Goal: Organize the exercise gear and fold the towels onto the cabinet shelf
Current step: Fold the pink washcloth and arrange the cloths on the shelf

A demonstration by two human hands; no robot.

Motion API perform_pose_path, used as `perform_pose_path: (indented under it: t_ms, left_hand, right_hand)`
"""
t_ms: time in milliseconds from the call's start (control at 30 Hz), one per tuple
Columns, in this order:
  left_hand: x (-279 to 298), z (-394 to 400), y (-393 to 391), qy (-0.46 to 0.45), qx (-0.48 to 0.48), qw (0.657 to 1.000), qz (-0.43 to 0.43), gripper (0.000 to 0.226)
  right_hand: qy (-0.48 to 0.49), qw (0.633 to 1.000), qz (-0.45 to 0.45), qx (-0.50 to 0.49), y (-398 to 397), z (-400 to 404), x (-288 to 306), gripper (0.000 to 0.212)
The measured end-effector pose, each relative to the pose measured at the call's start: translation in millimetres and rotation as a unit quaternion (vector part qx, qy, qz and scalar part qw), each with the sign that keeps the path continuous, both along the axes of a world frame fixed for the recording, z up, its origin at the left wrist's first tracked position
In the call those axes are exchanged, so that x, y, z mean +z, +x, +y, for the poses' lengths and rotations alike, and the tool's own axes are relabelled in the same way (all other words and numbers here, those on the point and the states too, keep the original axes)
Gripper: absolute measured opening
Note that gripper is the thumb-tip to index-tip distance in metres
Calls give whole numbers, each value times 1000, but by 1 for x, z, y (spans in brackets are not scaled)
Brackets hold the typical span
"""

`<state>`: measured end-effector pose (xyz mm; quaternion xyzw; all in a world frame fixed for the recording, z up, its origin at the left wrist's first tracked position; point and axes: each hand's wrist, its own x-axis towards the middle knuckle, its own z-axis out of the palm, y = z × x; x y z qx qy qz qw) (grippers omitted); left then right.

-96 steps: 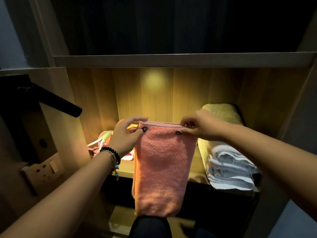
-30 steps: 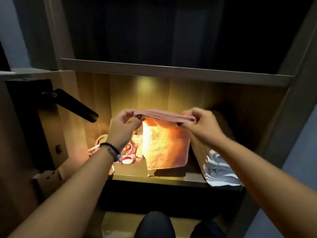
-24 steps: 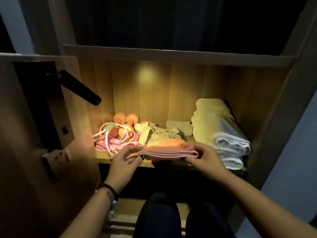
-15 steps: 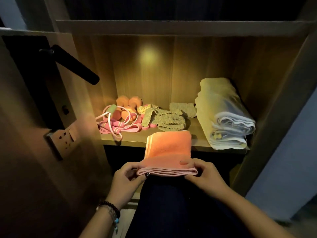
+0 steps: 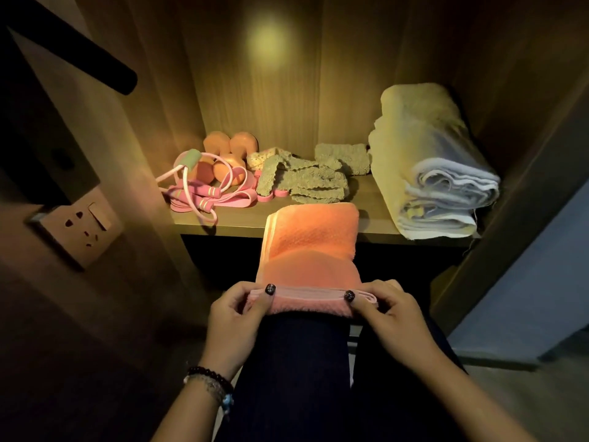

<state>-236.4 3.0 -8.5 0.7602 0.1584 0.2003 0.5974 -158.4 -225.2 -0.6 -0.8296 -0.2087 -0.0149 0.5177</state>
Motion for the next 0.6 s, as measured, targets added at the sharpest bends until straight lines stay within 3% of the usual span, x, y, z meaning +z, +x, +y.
perform_pose_path:
  t_ms: [133,233,333,467,533,600]
  left_hand:
    - [-1,-5,10,-18,59,998,24,12]
    - [-3,-5,15,3,78,995,58,8]
    - [0,-3,18,91,74,992,49,17]
    - [10,-3,21,303,9,950,-78,32]
    - [11,-3,20,383,-41,916,-111,34]
    - [12,-1,17,407,-63,903,-121,32]
  right_hand:
    - [32,997,47,-61,3,10,2,13]
    - [3,995,54,-83,6,17,1,8]
    - [-84,985,-93,-120,2,27,-3,11]
    - [-121,939,-317,-61,-1,30,-11,30]
    - [-137,917,-374,5,-2,29,-16,42]
    - [-141,913,-381,41,-4,28,-20,43]
